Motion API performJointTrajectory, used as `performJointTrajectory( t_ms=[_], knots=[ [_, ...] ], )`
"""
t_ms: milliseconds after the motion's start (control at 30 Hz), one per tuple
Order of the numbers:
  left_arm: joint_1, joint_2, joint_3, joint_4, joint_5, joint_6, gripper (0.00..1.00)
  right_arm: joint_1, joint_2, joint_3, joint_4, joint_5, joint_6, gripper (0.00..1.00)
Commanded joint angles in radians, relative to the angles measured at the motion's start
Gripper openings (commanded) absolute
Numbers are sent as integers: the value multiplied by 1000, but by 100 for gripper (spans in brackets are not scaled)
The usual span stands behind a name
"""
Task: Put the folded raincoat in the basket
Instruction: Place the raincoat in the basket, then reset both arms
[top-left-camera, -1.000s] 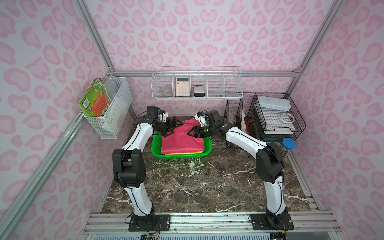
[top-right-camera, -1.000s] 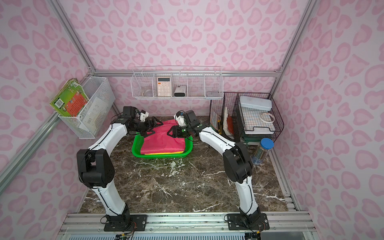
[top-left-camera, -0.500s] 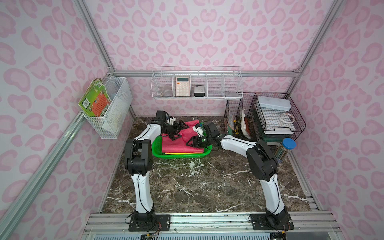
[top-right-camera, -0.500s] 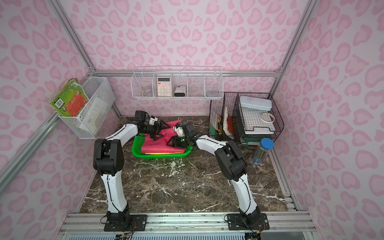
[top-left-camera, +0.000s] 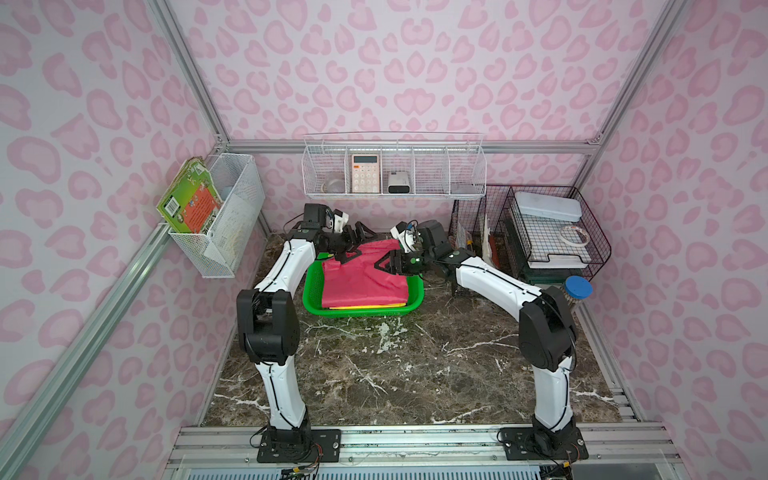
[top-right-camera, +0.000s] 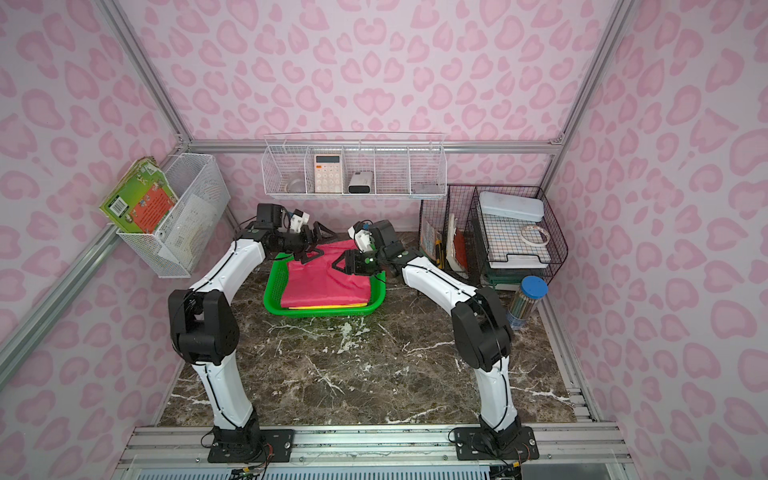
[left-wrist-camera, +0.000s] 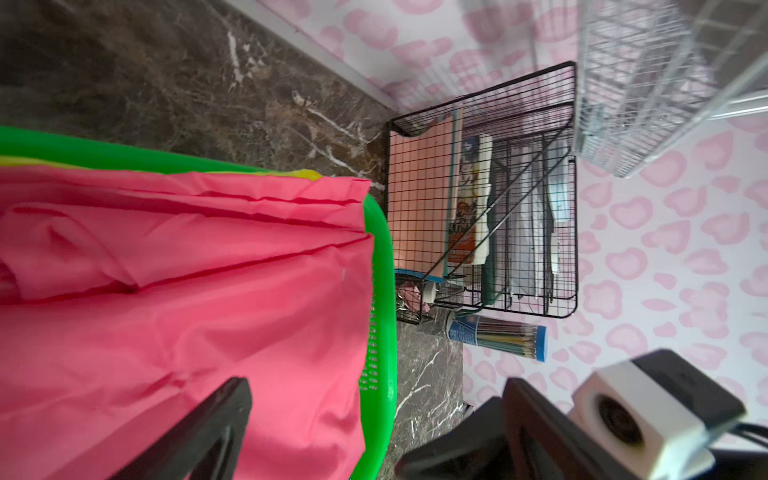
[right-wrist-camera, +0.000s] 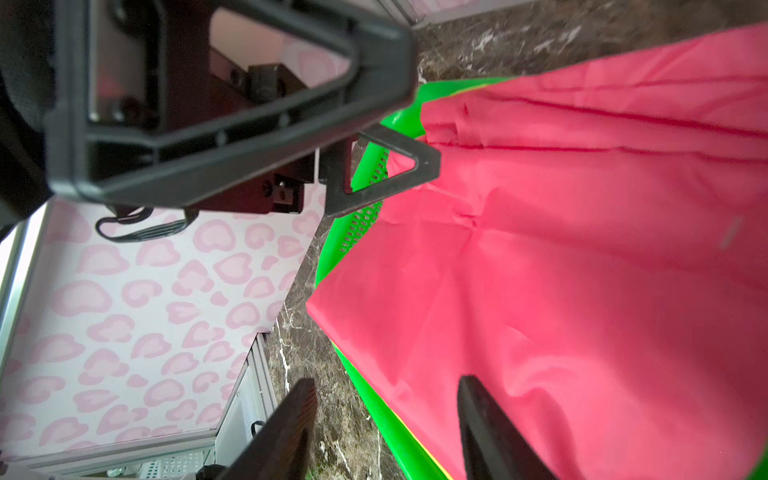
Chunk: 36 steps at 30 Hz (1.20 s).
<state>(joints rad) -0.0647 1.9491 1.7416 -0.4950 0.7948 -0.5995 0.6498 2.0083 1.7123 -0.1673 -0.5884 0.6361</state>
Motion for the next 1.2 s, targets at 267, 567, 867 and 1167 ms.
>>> performJointTrajectory(
  t_ms=[267, 567, 867, 1167],
  knots=[
    [2, -361, -222, -21, -60, 111, 99, -51, -323, -239, -9, 173, -118, 61],
    [1, -746, -572, -87, -273, 231, 99, -133, -692, -658, 58, 291, -135, 73],
    [0, -1086, -803, -60, -534, 317, 99, -281, -1050, -925, 55, 509, -170, 100],
    [-1, -1183, -951, 151, -659, 431, 99, -396, -1187, -1043, 131, 741, -234, 100]
  ],
)
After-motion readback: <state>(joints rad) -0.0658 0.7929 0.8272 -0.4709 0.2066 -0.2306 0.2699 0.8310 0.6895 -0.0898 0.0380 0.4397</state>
